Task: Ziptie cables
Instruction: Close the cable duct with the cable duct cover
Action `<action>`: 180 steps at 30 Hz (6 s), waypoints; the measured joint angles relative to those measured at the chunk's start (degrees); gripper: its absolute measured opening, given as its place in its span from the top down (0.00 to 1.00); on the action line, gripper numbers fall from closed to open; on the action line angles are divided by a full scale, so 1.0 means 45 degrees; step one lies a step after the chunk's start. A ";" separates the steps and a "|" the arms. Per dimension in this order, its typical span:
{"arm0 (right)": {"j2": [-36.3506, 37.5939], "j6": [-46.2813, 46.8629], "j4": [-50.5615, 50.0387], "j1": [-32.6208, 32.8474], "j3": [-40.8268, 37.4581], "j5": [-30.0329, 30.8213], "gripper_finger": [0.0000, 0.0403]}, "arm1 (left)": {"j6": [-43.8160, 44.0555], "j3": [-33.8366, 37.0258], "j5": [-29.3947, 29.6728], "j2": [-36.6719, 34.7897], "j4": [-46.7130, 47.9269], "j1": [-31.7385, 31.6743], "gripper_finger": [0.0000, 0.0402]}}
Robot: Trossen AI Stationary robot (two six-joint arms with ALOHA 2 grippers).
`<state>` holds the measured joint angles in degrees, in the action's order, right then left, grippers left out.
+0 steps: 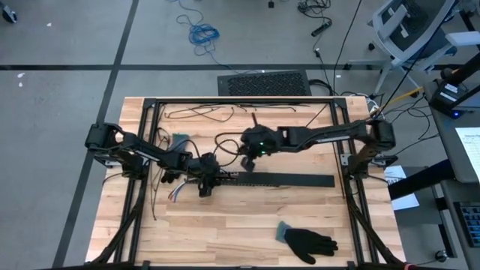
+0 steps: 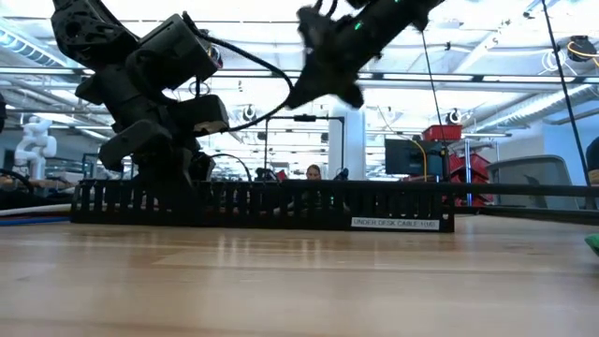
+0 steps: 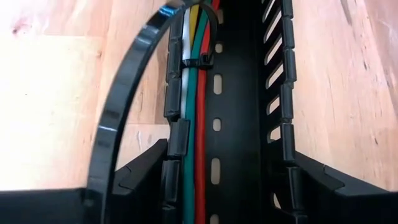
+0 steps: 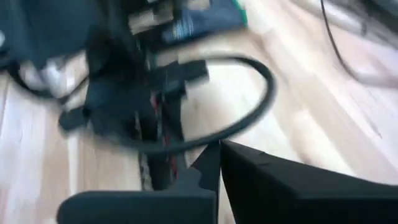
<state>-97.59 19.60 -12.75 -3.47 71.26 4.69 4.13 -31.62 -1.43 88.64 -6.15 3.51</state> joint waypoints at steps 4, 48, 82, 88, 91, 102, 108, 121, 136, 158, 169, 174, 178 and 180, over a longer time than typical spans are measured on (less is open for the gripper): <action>0.0966 0.0558 -0.3388 0.0287 0.0034 -0.0042 1.00 | -0.0017 0.0000 0.0000 0.0006 -0.0018 0.0000 0.39; -0.2733 0.0517 -0.2960 0.1760 0.0063 -0.1860 1.00 | -0.0032 0.0063 0.0238 0.0029 -0.0384 0.0005 0.39; -0.1786 -0.0128 -0.4848 0.1784 0.1031 -0.1717 1.00 | 0.0022 0.0005 0.0267 0.0049 -0.0510 0.0000 0.39; -0.1781 -0.1215 -0.7322 0.1764 0.2232 -0.1711 1.00 | 0.0021 0.0005 0.0266 0.0044 -0.0471 0.0000 0.39; -0.1757 -0.1582 -0.8367 0.1764 0.3019 -0.1586 1.00 | 0.0018 0.0005 -0.0061 0.0044 -0.0655 -0.0004 0.39; -0.0511 -0.2379 -0.9394 0.1717 0.3658 -0.0273 1.00 | 0.1028 -0.0460 -0.0792 -0.0042 -0.0761 -0.0012 0.36; -0.0170 -0.2448 -0.9312 0.1701 0.3658 -0.0317 1.00 | 0.1113 -0.0471 -0.1152 -0.0049 -0.0306 -0.0026 0.24; -0.0168 -0.3209 -1.0104 0.1711 0.3662 -0.0380 1.00 | 0.1908 -0.1896 -0.1205 -0.0155 -0.0092 -0.0494 0.09; 0.0031 -0.3106 -1.0939 0.1679 0.3667 -0.0297 1.00 | 0.1039 -0.2837 -0.1681 0.1390 -0.0287 -0.0087 0.09; 0.0036 -0.2553 -1.0939 0.1677 0.3667 -0.0124 1.00 | -0.0736 -0.2832 -0.0628 0.1812 -0.1212 -0.0094 0.09; 0.0036 -0.2503 -1.0899 0.1590 0.3667 0.0062 1.00 | -0.0760 -0.2832 -0.0675 0.1867 -0.1244 -0.0107 0.09; 0.0036 -0.2513 -1.0857 0.1590 0.3667 0.0057 1.00 | -0.0653 -0.2827 -0.1034 0.2379 -0.1268 -0.0107 0.09; 0.0036 -0.2532 -1.0852 0.1590 0.3667 0.0062 1.00 | -0.0355 -0.2827 -0.1105 0.2555 -0.1501 -0.0083 0.10; 0.0036 -0.2547 -1.0852 0.1590 0.3667 0.0060 1.00 | -0.0331 -0.2827 -0.1102 0.2555 -0.1694 -0.0083 0.12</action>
<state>-97.43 8.14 -61.58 3.68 87.77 4.96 2.64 -44.34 -6.39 100.14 -13.78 3.14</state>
